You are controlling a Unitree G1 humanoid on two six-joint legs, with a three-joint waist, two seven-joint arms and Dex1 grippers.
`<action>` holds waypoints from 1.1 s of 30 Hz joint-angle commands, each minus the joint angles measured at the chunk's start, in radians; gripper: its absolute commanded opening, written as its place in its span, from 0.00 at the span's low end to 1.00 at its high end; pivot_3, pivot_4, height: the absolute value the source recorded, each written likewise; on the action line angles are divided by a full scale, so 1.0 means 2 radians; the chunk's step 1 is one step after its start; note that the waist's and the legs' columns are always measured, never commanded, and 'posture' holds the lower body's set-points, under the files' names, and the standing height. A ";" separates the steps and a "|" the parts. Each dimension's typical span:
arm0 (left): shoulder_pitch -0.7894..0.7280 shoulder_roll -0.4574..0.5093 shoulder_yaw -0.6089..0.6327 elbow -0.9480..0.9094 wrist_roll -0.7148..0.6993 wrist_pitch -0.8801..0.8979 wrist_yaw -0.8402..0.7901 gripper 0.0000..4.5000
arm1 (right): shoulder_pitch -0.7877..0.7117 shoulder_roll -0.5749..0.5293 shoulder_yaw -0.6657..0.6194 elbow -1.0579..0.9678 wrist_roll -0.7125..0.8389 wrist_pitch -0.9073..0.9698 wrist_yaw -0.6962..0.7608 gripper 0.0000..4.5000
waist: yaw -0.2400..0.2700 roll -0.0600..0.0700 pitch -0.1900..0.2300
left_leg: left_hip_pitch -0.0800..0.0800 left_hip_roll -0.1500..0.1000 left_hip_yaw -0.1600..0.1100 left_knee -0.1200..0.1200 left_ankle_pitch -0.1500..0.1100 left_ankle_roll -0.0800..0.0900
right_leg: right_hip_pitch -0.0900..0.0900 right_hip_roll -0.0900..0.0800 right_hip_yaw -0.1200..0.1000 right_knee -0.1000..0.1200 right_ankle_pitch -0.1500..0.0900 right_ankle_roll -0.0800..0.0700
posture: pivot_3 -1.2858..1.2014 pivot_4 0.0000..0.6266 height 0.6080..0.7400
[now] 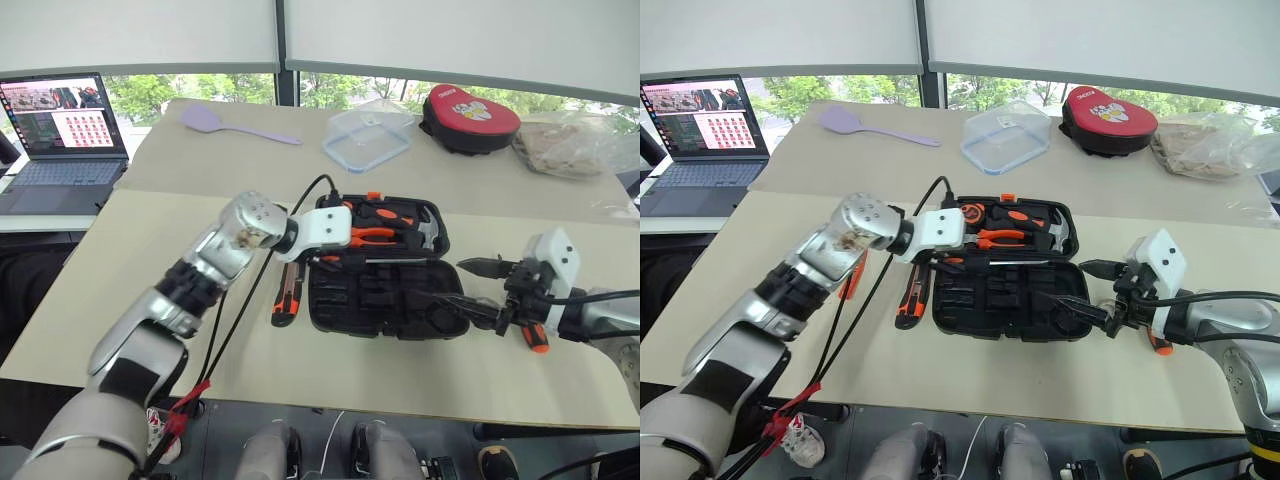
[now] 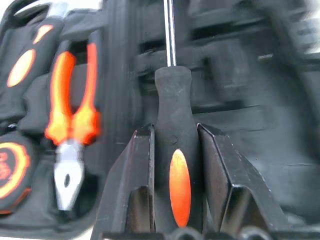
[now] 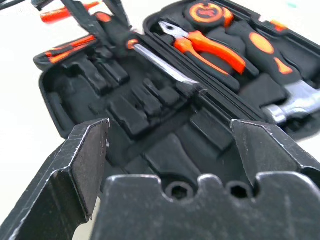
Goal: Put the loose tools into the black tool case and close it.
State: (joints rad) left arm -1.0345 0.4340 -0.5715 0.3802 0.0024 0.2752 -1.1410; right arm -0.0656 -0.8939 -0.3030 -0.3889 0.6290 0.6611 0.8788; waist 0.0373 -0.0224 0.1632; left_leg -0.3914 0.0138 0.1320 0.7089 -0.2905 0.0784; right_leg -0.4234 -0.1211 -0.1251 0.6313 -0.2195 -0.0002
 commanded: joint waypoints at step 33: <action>-0.050 -0.102 0.049 0.139 0.081 -0.080 0.006 0.01 | 0.013 0.011 -0.038 -0.033 0.018 -0.001 -0.043 1.00 | 0.000 0.000 0.000 | -0.005 0.000 -0.003 0.006 -0.002 0.003 | -0.001 -0.001 -0.001 0.000 0.002 0.002 | 0.52 0.24 0.93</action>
State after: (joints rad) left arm -1.1082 0.2409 -0.4843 0.6619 0.1576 0.1314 -1.1271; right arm -0.0339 -0.8737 -0.3395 -0.4250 0.6506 0.6620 0.7979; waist 0.0376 -0.0224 0.1632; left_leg -0.4017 0.0137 0.1253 0.7210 -0.2943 0.0851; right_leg -0.4252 -0.1235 -0.1272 0.6308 -0.2164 0.0045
